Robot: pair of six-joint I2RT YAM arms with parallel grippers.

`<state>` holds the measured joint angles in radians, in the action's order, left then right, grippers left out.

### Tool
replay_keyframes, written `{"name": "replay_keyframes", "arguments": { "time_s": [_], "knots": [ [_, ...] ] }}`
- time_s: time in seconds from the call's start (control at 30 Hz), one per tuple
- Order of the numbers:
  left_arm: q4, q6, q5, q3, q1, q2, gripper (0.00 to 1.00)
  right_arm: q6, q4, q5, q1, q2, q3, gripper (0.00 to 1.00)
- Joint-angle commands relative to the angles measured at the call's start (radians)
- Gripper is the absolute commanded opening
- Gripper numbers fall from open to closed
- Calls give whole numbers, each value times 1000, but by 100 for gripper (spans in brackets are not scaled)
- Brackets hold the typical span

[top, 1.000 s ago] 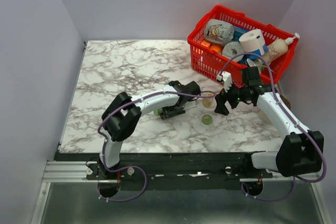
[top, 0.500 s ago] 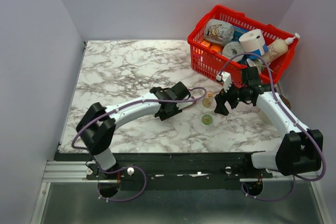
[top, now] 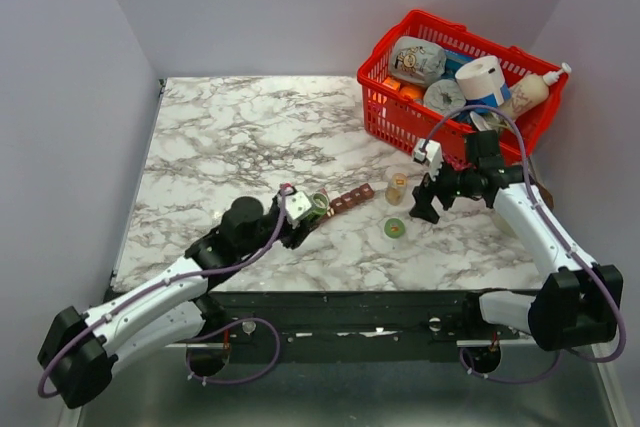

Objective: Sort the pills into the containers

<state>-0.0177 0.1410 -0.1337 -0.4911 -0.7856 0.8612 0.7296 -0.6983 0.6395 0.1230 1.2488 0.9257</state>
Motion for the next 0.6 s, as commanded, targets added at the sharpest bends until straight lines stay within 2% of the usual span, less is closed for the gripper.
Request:
{"name": "replay_keyframes", "arguments": {
  "time_s": [0.0, 0.13, 0.23, 0.27, 0.3, 0.33, 0.4, 0.43, 0.47, 0.5, 0.57],
  "knots": [
    [-586, -173, -365, 150, 65, -145, 0, 140, -81, 124, -3, -97, 36, 100],
    [-743, -279, -500, 195, 106, -186, 0, 293, -156, 341, -5, -111, 19, 100],
    [-765, -290, -549, 191, 121, -200, 0, 526, -293, 411, 9, -5, 14, 100],
    [-748, -276, -552, 187, 121, -203, 0, 670, -382, 402, 29, 26, 45, 100],
    [-704, -265, -550, 186, 124, -211, 0, 672, -366, 387, 35, 43, 41, 100],
    [-671, -253, -531, 175, 125, -226, 0, 659, -321, 340, 40, 34, 21, 100],
    [-561, -210, -523, 157, 124, -247, 0, 637, -125, 249, 70, -9, -86, 100],
    [-518, -193, -500, 131, 125, -281, 0, 634, -68, 130, 92, -23, -111, 100],
    [-471, -173, -494, 117, 125, -303, 0, 643, 0, 83, 125, -25, -131, 100],
    [-352, -79, -491, 102, 125, -323, 0, 651, 16, 53, 133, -12, -139, 100],
    [-237, 1, -475, 54, 125, -366, 0, 647, 40, 0, 150, 44, -128, 100]
  ]
}}
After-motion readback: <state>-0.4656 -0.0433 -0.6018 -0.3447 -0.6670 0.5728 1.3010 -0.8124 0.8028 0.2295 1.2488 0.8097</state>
